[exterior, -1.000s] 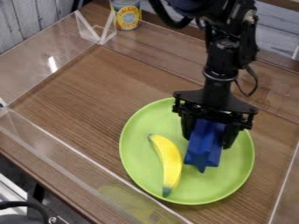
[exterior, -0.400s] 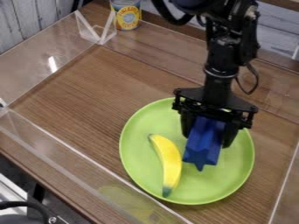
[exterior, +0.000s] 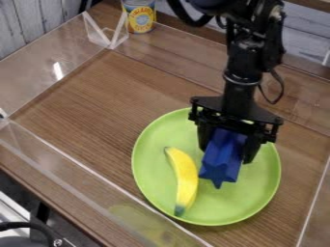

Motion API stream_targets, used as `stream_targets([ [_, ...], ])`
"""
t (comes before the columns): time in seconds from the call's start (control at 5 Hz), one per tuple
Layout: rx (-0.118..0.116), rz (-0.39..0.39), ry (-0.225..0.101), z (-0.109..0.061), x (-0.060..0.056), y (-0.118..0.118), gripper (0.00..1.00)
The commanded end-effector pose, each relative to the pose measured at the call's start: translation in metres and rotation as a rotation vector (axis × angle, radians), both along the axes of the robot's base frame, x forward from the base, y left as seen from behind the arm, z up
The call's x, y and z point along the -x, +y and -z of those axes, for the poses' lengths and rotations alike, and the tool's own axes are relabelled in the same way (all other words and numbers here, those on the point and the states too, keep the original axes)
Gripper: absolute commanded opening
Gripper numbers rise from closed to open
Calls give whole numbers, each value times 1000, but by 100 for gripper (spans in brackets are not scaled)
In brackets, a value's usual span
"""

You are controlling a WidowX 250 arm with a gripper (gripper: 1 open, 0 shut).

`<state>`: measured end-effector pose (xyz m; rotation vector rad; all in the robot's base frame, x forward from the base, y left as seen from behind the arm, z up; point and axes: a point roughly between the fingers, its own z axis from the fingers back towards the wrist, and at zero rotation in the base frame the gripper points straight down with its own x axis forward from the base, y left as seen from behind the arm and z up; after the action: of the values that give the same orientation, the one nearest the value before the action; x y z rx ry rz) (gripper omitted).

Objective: Remove the blue object from inside the green plate and put it on the table

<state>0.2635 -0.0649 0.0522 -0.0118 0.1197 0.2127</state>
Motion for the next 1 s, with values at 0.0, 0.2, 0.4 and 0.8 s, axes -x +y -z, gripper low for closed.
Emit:
stream_targets([
  [0.0,17,3,-72,-22,-10,2,0],
  [0.2,17,12,-70,-27,-9,5,0],
  [0.4,17,21,-71,-33,-8,10,0],
  [0.8,18,39,-79,-42,-5,22,0],
])
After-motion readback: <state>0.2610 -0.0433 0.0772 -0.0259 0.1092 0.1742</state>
